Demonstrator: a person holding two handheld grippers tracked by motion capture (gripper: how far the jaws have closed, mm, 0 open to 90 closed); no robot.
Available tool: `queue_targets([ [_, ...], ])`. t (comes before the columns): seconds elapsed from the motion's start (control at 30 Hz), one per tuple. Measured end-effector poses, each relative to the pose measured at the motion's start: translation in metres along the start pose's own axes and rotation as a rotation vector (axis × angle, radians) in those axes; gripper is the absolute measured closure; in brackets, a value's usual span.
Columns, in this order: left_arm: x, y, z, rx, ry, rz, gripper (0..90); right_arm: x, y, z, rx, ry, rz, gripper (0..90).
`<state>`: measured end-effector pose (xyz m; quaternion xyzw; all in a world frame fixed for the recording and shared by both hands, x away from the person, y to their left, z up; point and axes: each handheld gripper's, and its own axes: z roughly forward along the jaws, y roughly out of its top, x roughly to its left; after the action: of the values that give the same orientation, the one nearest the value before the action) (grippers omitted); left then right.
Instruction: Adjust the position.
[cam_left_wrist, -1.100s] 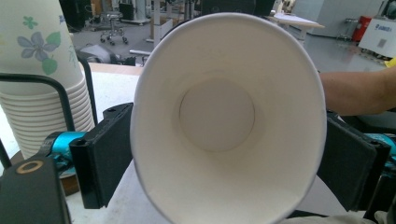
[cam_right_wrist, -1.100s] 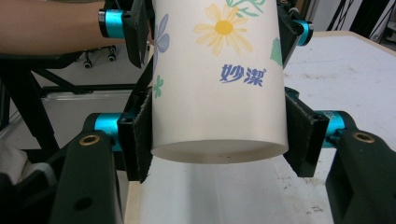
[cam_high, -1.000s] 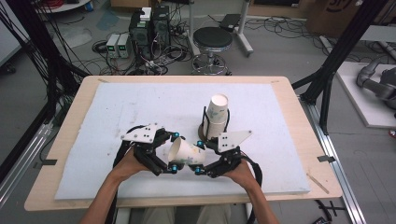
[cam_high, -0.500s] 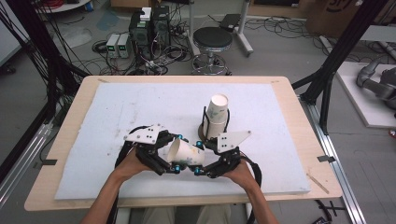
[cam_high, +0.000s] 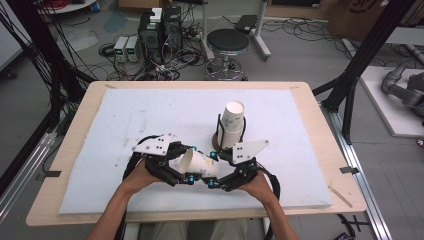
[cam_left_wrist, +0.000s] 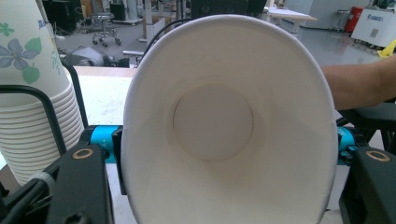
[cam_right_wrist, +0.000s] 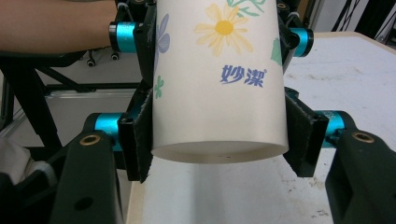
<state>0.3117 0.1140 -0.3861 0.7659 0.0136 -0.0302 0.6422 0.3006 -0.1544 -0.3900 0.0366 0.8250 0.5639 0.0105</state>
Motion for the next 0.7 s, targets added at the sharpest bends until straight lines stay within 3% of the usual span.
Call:
queue_targets([
  [0.37, -0.0006, -0.0001, 0.0002, 0.007, 0.001, 0.002, 33.9, 0.0005, 0.0, 0.0002, 0.003, 0.002, -0.003, 36.5],
  [0.5, -0.0005, -0.0002, 0.0007, 0.009, -0.002, 0.002, 33.7, 0.0016, 0.0007, 0.0022, 0.033, -0.034, -0.001, 25.8],
  [0.7, -0.0002, -0.0003, -0.0001, 0.01, 0.0, 0.001, 33.6, 0.0022, 0.001, 0.0057, 0.04, -0.038, 0.005, 21.1],
])
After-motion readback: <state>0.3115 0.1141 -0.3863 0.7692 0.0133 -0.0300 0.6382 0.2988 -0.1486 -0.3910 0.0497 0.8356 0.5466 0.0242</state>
